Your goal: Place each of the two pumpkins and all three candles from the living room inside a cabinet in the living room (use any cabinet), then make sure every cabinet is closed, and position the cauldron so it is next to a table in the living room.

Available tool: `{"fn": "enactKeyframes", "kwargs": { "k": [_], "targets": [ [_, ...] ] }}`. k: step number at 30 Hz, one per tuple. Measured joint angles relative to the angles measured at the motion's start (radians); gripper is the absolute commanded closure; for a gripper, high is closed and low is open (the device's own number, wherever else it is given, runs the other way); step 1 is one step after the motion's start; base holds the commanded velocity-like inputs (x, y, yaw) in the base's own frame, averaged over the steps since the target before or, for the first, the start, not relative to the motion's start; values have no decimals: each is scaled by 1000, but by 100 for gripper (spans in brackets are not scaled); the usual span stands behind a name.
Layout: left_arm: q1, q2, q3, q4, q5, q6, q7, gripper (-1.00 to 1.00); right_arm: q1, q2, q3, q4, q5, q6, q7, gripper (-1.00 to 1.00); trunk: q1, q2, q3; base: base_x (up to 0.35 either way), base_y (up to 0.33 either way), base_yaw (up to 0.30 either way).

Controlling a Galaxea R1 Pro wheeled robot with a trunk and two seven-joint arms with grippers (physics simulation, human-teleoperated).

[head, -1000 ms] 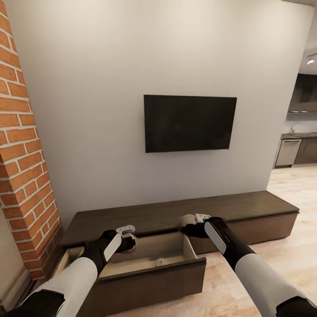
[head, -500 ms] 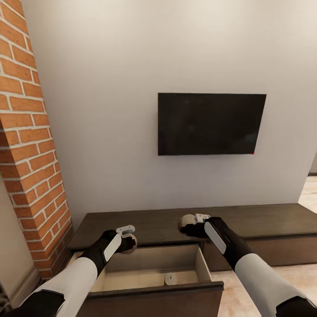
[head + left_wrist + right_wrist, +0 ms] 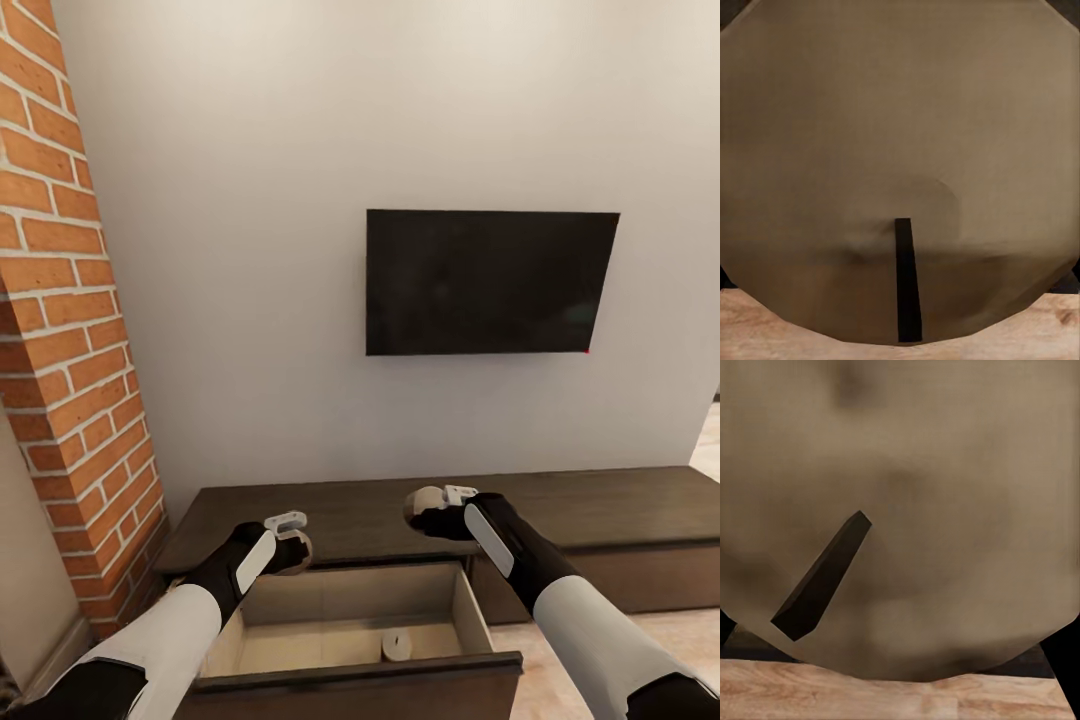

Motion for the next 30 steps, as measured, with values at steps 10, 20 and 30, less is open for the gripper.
{"fn": "enactKeyframes", "kwargs": {
  "k": [10,20,30],
  "targets": [
    [0,0,1,1,-1,1,-10,100,0,0,0,0,2,0,-2,100,0,0,0,80,167,0],
    [0,0,1,1,-1,1,-10,100,0,0,0,0,1,1,-2,100,0,0,0,65,-32,0],
    [0,0,1,1,-1,2,-11,100,0,0,0,0,1,1,-2,100,0,0,0,282,-148,0]
  ]
}}
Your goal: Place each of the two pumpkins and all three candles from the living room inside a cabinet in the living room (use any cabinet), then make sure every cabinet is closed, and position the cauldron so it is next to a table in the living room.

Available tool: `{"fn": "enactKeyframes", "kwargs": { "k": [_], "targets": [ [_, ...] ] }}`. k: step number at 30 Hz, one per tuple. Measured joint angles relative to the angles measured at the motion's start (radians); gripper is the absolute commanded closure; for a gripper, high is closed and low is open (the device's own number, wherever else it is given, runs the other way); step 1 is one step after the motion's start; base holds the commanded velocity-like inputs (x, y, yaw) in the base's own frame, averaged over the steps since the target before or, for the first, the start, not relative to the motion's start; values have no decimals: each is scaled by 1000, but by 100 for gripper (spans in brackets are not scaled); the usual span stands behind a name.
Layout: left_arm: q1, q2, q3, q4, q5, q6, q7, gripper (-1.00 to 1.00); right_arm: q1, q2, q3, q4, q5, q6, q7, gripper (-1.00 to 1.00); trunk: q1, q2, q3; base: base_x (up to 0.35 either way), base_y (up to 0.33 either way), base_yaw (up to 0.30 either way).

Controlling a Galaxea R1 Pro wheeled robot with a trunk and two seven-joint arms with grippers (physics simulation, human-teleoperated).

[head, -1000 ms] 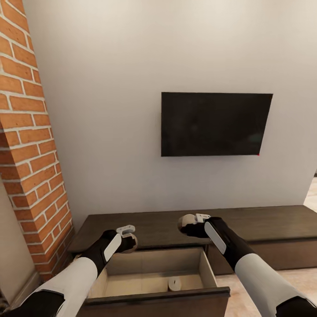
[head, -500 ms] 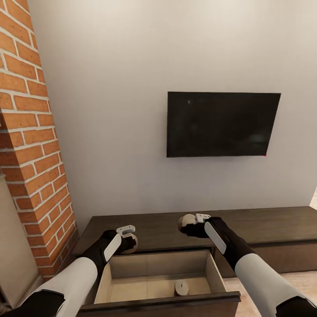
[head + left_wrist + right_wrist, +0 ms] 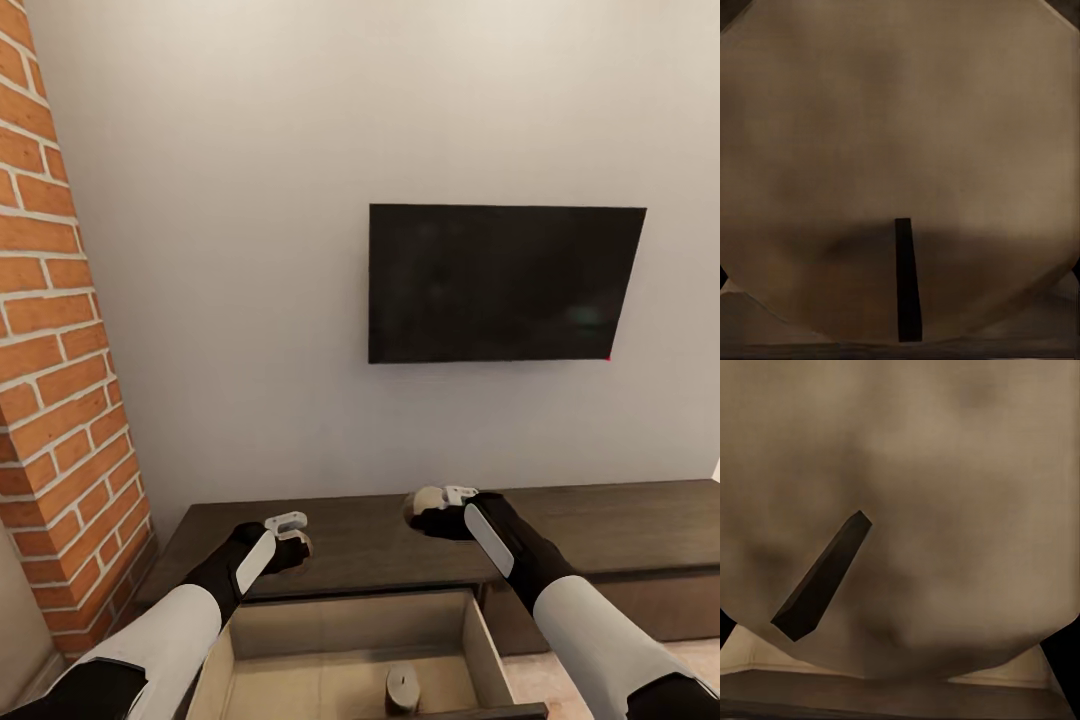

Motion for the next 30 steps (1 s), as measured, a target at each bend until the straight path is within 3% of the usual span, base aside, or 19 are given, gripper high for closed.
{"fn": "enactKeyframes", "kwargs": {
  "k": [9,18,30],
  "targets": [
    [0,0,0,0,0,0,0,100,0,0,0,0,0,0,0,100,0,0,0,82,-45,0],
    [0,0,0,0,0,-1,-13,100,0,0,0,1,1,0,0,100,0,0,0,55,160,0],
    [0,0,0,0,0,-2,-14,100,0,0,1,3,2,2,0,100,1,0,0,-51,5,0]
  ]
}}
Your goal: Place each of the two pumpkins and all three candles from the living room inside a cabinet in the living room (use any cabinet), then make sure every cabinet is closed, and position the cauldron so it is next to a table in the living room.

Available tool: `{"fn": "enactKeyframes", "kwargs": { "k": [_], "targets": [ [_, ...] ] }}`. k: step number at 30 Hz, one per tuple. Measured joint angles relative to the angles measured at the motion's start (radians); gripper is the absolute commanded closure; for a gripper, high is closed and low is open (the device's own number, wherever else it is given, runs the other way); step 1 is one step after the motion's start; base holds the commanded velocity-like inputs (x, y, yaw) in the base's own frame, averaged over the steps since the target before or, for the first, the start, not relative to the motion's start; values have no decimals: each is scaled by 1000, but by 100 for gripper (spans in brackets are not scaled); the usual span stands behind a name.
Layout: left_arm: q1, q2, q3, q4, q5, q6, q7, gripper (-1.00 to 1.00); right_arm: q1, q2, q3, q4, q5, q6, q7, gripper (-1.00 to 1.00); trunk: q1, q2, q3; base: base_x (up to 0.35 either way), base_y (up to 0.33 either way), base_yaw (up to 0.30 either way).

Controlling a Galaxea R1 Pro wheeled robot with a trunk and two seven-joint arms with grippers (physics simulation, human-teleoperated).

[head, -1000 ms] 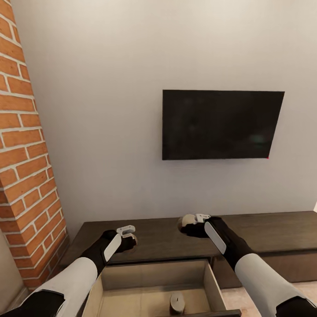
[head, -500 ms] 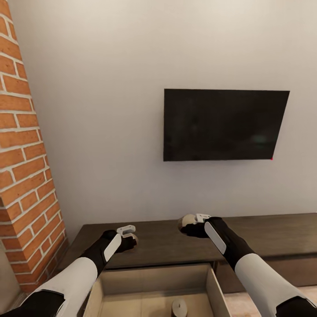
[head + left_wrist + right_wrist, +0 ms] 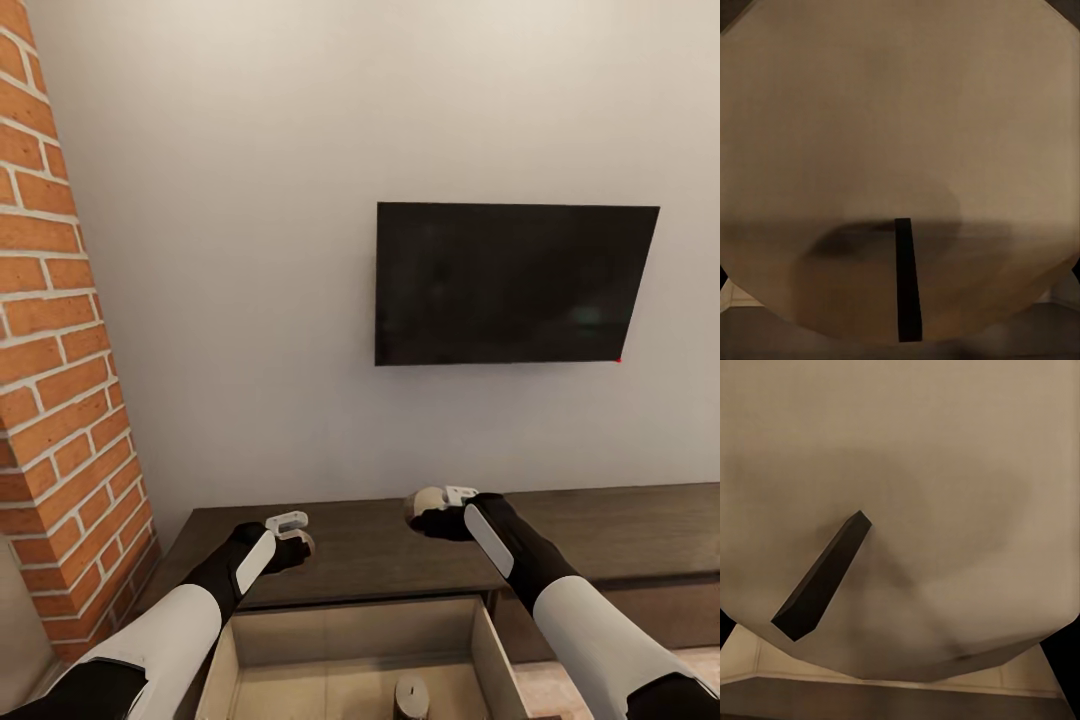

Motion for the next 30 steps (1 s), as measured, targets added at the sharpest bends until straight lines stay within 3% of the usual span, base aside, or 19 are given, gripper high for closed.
{"fn": "enactKeyframes", "kwargs": {
  "k": [30],
  "targets": [
    [0,-2,0,-2,-1,6,4,100,0,1,1,6,-3,1,6,100,0,0,0,0,0,0]
  ]
}}
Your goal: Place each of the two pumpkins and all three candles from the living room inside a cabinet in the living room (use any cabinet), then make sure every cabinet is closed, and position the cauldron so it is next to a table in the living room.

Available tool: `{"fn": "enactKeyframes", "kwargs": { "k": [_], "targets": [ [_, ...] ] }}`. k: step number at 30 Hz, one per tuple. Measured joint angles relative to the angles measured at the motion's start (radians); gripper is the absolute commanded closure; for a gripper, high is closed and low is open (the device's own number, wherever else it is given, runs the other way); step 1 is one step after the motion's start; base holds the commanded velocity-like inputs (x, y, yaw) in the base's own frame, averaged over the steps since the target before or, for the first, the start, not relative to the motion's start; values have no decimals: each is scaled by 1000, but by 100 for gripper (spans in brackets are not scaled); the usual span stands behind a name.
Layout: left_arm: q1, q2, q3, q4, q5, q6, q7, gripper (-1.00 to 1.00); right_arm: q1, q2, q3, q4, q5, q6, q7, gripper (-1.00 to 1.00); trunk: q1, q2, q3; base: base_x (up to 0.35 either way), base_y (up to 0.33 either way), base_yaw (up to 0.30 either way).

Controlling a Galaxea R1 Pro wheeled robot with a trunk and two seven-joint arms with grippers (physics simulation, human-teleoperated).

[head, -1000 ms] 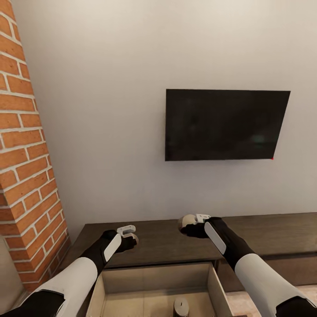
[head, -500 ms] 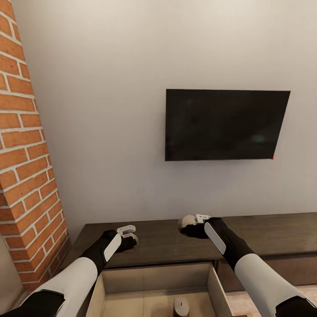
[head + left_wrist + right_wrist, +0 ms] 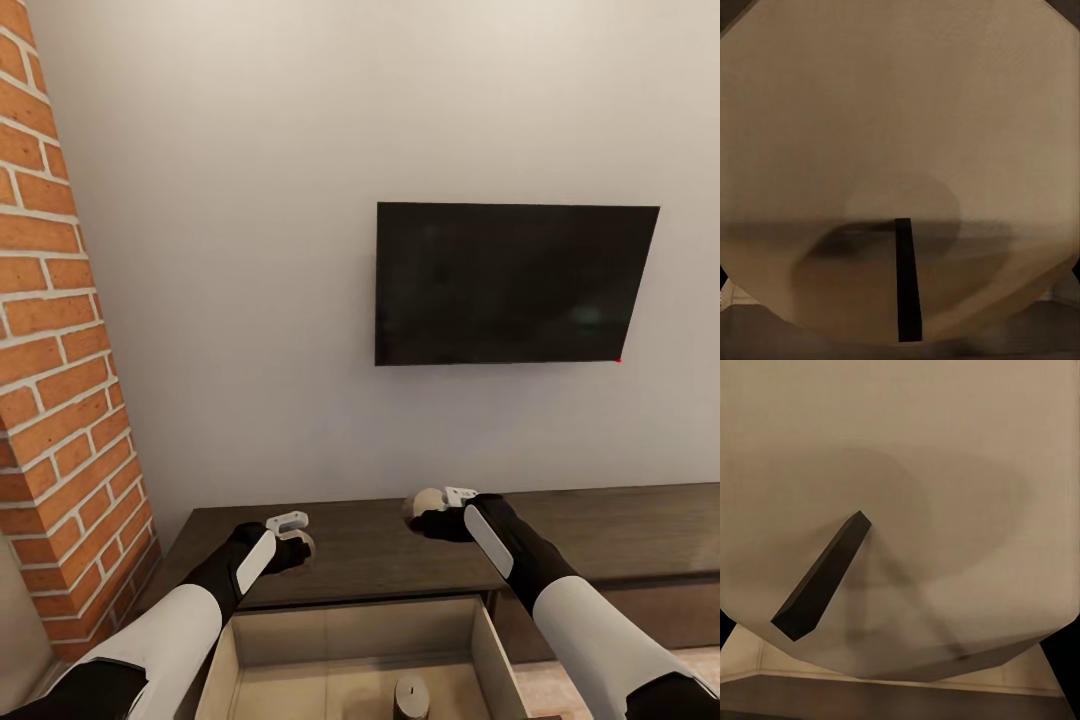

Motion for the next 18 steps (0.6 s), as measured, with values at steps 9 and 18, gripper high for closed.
{"fn": "enactKeyframes", "kwargs": {
  "k": [9,18],
  "targets": [
    [0,2,0,6,1,5,0,100,0,0,-1,0,1,3,-5,100,0,0,0,0,0,0],
    [0,6,6,3,-1,108,8,100,-2,58,-1,156,-3,6,-6,100,0,0,0,0,0,0]
  ]
}}
